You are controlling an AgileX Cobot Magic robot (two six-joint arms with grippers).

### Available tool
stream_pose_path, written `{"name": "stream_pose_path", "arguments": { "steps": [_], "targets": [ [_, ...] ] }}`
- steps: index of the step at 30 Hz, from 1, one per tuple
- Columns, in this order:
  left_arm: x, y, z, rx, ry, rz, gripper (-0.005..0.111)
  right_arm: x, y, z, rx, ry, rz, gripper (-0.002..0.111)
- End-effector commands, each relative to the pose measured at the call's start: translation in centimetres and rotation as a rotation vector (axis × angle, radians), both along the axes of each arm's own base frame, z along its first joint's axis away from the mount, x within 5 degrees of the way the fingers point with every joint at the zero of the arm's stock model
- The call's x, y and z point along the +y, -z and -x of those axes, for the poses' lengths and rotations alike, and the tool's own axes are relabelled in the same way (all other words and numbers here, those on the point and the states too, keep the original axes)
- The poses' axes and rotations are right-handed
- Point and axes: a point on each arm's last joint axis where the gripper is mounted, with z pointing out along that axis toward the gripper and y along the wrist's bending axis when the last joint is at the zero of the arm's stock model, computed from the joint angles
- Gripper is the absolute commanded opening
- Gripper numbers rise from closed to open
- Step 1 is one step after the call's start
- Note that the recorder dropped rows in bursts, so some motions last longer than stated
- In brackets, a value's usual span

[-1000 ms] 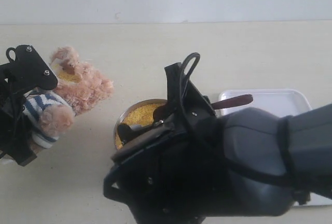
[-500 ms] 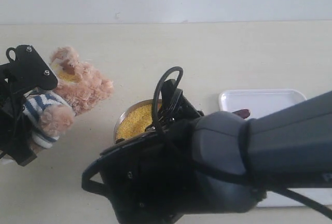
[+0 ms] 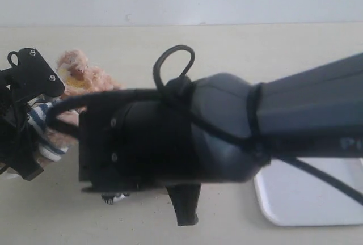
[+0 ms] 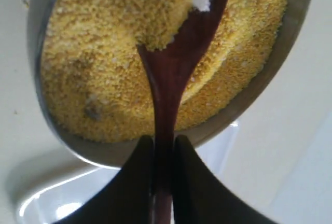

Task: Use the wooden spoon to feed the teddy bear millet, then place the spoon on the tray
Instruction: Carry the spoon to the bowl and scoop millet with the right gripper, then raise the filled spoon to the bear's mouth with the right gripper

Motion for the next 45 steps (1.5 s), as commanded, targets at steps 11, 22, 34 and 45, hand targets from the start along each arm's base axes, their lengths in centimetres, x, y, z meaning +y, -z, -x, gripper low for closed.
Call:
{"name": "stream_pose_path", "arguments": {
  "steps": [11, 22, 34, 45],
  "targets": [
    [-0.1, -0.2, -0.2, -0.014, 0.0, 0.011, 0.004, -3.3, 0.5, -3.2, 0.261, 0.394, -0.084, 0.0],
    [-0.1, -0.2, -0.2, -0.016, 0.0, 0.013, 0.004, -1.9, -1.5, -4.0, 0.264, 0.409, -0.177, 0.0],
    [-0.1, -0.2, -0.2, -0.012, -0.002, 0.012, 0.004, -1.0, -3.3, -5.0, 0.269, 0.41, -0.264, 0.0],
    [-0.4, 0.0, 0.2, 0.044, 0.063, 0.02, 0.004, -1.1, -5.5, -7.3, 0.365, 0.52, -0.434, 0.0]
  ]
}}
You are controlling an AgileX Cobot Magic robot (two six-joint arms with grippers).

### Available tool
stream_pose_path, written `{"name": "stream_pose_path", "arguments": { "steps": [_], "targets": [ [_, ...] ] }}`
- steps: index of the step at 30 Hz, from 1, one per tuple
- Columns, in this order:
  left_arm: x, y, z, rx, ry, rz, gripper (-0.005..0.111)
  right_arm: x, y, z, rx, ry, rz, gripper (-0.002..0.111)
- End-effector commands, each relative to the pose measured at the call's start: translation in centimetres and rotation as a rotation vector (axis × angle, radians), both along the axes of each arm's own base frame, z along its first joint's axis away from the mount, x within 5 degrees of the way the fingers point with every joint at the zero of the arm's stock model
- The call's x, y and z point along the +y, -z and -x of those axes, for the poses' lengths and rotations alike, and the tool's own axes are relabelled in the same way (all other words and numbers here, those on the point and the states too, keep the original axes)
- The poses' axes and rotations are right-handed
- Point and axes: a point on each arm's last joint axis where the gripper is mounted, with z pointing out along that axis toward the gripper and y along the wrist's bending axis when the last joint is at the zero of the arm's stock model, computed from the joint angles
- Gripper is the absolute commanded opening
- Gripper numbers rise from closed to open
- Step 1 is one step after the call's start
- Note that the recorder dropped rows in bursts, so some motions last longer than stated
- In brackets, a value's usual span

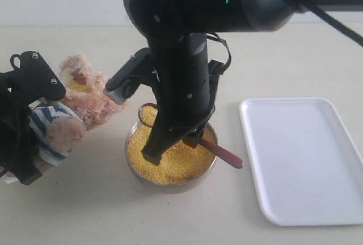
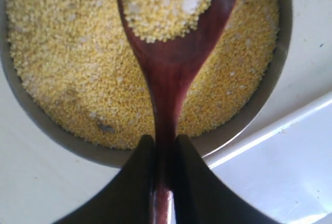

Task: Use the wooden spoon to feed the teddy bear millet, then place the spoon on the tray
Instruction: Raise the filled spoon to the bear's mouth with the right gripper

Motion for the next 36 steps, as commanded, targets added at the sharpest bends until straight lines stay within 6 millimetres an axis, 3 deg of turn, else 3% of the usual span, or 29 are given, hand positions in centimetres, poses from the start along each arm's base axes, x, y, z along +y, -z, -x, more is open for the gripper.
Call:
{"name": "stream_pose_path", "arguments": {
  "steps": [1, 12, 26, 36],
  "targets": [
    [-0.3, -0.1, 0.0, 0.018, 0.039, 0.021, 0.004, 1.0, -2.0, -0.4, -0.031, -0.006, -0.074, 0.0],
    [-0.6, -0.1, 0.0, 0.025, 0.158, 0.012, 0.004, 2.8, -5.2, -1.0, -0.198, -0.066, -0.102, 0.0],
    [-0.6, -0.1, -0.1, 0.023, 0.193, 0.004, 0.004, 8.2, -3.6, -1.5, -0.434, -0.194, 0.022, 0.0],
    [-0.7, -0.1, -0.2, 0.01, 0.197, 0.012, 0.004, 8.9, -3.1, -2.0, -0.549, -0.24, 0.105, 0.0]
  ]
}}
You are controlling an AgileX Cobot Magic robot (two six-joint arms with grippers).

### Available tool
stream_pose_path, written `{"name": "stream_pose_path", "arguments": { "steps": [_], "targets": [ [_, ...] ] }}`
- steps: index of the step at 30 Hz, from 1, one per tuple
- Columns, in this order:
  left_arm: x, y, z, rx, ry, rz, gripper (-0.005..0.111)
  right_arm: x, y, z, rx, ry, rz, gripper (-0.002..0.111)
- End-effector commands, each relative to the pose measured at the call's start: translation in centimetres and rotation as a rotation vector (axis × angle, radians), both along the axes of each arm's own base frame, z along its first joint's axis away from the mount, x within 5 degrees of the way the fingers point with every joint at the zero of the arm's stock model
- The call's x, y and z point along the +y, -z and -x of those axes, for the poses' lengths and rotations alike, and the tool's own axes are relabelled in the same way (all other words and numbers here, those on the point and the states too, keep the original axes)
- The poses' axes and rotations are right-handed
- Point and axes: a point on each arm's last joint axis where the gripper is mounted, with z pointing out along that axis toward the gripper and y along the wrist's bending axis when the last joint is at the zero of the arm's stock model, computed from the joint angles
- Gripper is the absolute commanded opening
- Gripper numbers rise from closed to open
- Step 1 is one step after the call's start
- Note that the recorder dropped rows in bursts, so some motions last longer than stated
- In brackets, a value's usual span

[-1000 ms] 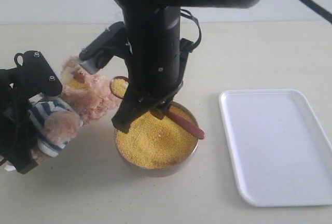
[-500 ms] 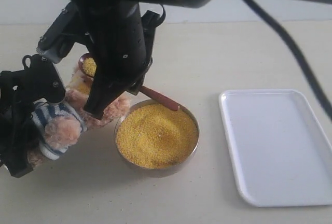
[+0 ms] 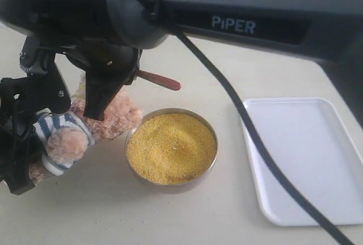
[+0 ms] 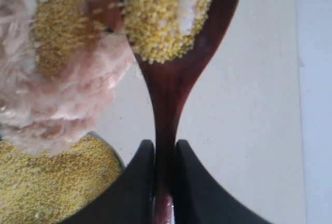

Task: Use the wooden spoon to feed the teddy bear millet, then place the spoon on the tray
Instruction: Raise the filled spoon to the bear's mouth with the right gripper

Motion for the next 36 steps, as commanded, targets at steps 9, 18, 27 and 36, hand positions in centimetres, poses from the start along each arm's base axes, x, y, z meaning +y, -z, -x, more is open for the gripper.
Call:
{"name": "stream_pose_path", "arguments": {
  "steps": [9, 18, 27, 36],
  "targets": [
    [-0.3, -0.3, -0.3, -0.031, 0.008, 0.029, 0.004, 1.0, 0.1, 0.3, -0.145, -0.058, 0.094, 0.0],
    [-0.3, -0.3, -0.4, -0.035, 0.011, 0.028, 0.004, 1.6, 1.3, 0.2, -0.195, -0.076, 0.146, 0.0],
    [-0.4, -0.3, -0.4, -0.037, 0.012, 0.03, 0.004, 1.8, 1.2, 0.4, -0.211, -0.049, 0.118, 0.0],
    [-0.4, -0.3, -0.4, -0.037, 0.012, 0.03, 0.004, 1.8, 1.0, 0.3, -0.245, -0.058, 0.133, 0.0]
  ]
}}
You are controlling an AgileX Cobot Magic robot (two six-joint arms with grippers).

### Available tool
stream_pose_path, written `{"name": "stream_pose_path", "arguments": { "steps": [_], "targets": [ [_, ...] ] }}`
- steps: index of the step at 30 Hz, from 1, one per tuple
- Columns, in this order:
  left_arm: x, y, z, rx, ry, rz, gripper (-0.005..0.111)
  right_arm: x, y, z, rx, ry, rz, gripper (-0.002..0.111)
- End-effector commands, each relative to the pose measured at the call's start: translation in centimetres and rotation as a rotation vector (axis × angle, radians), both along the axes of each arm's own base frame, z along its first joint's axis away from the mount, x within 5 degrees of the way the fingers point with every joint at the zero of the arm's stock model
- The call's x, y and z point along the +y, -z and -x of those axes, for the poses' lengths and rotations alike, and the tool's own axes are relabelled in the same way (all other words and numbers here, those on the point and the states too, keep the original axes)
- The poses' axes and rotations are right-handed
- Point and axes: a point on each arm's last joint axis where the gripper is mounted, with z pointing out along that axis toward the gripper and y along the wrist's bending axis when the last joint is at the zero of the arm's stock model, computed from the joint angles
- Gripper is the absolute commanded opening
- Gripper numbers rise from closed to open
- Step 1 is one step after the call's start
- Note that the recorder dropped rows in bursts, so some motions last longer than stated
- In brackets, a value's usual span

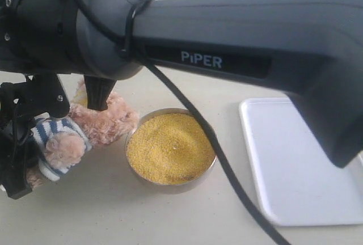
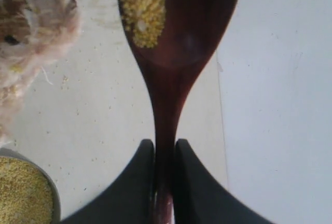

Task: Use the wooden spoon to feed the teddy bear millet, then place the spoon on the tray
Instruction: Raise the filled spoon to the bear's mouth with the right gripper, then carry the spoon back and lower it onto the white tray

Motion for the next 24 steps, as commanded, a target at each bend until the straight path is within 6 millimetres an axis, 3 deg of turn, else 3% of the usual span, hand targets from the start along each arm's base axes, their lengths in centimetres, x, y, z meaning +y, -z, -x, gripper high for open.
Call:
{"name": "stream_pose_path", "arguments": {
  "steps": [1, 24],
  "targets": [
    [-0.5, -0.7, -0.5, -0.063, 0.021, 0.044, 0.004, 0.4, 0.8, 0.0, -0.018, -0.023, 0.032, 0.0],
    [-0.5, -0.7, -0.5, -0.063, 0.021, 0.044, 0.004, 1.1, -1.2, 0.6, -0.207, -0.017, -0.02, 0.0]
  ]
}}
